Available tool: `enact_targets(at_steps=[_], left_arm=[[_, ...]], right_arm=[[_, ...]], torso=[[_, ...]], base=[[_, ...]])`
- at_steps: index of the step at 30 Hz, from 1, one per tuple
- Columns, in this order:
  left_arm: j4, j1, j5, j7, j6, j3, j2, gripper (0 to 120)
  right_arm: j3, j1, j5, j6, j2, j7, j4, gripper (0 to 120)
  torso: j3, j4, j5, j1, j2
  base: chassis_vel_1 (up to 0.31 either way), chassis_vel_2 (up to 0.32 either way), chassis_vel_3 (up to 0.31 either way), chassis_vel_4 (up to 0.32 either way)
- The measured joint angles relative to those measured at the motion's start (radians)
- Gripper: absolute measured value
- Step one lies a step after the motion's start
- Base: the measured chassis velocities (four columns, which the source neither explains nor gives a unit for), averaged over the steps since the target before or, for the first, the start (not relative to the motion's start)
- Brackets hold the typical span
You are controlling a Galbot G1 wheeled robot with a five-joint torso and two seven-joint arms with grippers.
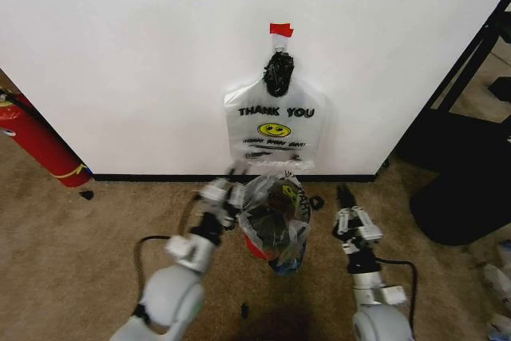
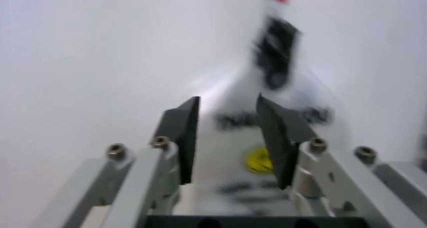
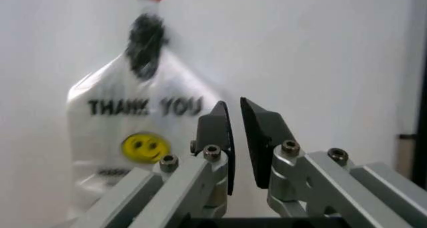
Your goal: Pick up the garbage bag from the wall and place it over the trash bin.
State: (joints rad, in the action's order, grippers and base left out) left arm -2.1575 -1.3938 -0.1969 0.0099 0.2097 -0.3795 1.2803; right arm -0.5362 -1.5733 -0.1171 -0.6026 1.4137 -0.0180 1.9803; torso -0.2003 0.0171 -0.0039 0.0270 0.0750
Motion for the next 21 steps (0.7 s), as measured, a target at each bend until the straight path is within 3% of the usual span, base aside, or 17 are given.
enact_targets(at_steps=[3, 9, 15, 21], left_arm=[[-0.037, -0.058, -0.010, 0.023, 0.050, -0.112, 0.030, 52], [-0.066, -0.103, -0.019, 0.034, 0.097, -0.203, 0.081, 72], [-0.106, -0.146, 0.012, 0.034, 0.112, -0.183, 0.131, 95], [-0.106, -0.174, 0.049, 0.034, 0.135, -0.144, 0.169, 100]], right_arm=[[-0.070, -0.081, -0.016, 0.002, 0.033, 0.005, 0.087, 0], [-0.102, -0.160, -0.027, -0.018, 0.089, -0.005, 0.144, 0], [-0.093, -0.181, -0.018, -0.042, 0.105, -0.017, 0.153, 0], [-0.068, -0.181, 0.007, -0.048, 0.109, -0.014, 0.149, 0]], torso=[[0.000, 0.0003, -0.0001, 0.000, 0.000], [0.000, 0.0003, -0.0002, 0.000, 0.000], [0.000, 0.0002, 0.0000, 0.000, 0.000], [0.000, 0.0002, 0.0001, 0.000, 0.000]], base=[[0.000, 0.000, 0.000, 0.000], [0.000, 0.000, 0.000, 0.000], [0.000, 0.000, 0.000, 0.000], [0.000, 0.000, 0.000, 0.000]])
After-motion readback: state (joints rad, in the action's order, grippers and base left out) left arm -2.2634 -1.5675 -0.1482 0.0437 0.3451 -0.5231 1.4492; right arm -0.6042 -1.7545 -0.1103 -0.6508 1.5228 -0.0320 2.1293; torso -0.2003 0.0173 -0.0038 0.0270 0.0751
